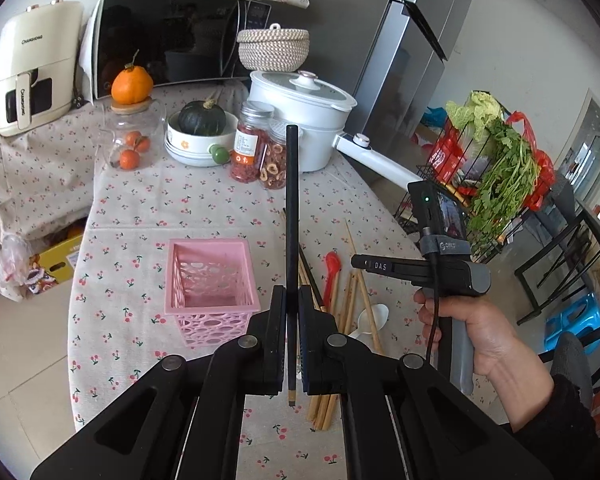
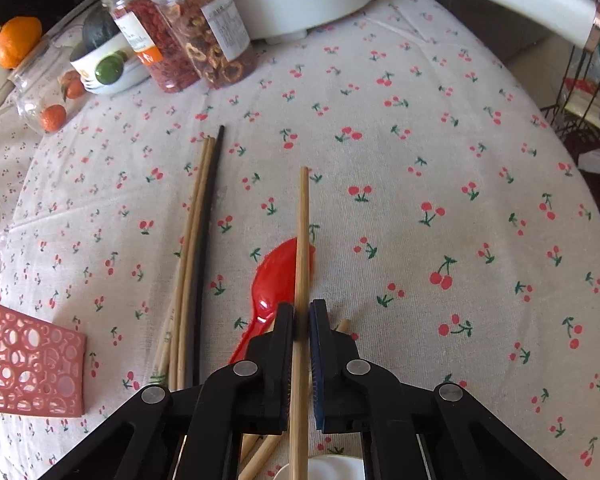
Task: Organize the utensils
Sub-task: 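Grasp a wooden chopstick with the right tool while the left tool lifts the black chopstick, then lower both chopsticks into the pink holder and open both tools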
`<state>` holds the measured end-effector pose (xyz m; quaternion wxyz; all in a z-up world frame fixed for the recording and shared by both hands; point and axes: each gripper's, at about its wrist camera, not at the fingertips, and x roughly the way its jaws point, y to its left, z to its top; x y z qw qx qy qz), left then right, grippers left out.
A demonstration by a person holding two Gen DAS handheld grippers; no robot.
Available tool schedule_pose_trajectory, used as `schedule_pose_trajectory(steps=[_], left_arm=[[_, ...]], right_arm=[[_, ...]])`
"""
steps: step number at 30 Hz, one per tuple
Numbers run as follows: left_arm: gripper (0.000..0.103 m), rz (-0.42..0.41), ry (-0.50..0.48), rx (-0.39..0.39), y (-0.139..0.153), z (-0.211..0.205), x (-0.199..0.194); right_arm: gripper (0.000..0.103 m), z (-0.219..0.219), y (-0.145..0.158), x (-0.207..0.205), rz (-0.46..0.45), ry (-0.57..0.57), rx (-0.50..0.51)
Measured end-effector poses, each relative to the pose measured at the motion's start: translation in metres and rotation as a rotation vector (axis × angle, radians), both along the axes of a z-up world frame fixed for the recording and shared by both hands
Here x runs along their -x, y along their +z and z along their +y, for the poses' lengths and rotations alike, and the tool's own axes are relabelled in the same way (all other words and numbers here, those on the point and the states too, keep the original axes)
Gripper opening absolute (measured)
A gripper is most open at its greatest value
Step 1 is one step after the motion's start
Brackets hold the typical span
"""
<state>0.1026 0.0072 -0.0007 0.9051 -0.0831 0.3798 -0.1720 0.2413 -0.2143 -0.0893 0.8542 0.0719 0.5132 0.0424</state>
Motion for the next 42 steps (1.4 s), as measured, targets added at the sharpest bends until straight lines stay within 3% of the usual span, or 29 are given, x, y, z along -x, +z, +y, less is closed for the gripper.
schedule_pose_trajectory(steps=[8, 16, 20, 25, 30, 35, 42], left_arm=[[0.005, -0.143, 0.032, 0.074, 0.041, 0.023, 0.023], [0.005, -0.291, 0.141, 0.142, 0.073, 0.059, 0.027], [0.005, -0.333, 0.183, 0.122, 0.078, 0.067, 0.018], [0.005, -0.321, 0.208, 0.075, 0.065, 0.069, -0.005], [0.005, -0.283, 0.207, 0.03, 0.044, 0.064, -0.028], [0.005, -0.154, 0.175, 0.0, 0.017, 0.06, -0.054], [0.005, -0.031, 0.168, 0.007, -0.008, 0.063, -0.074]], right_arm=[[0.006, 0.009, 0.072, 0.062, -0.232, 0.055, -0.048], [0.005, 0.027, 0.132, 0.115, -0.469, 0.105, -0.098], [0.005, 0.037, 0.151, 0.122, -0.549, 0.116, -0.139], [0.005, 0.046, 0.175, 0.13, -0.643, 0.133, -0.223], [0.005, 0.063, 0.18, 0.122, -0.651, 0.154, -0.297], [0.006, 0.089, 0.162, 0.102, -0.599, 0.18, -0.324], [0.006, 0.121, 0.127, 0.074, -0.486, 0.217, -0.249]])
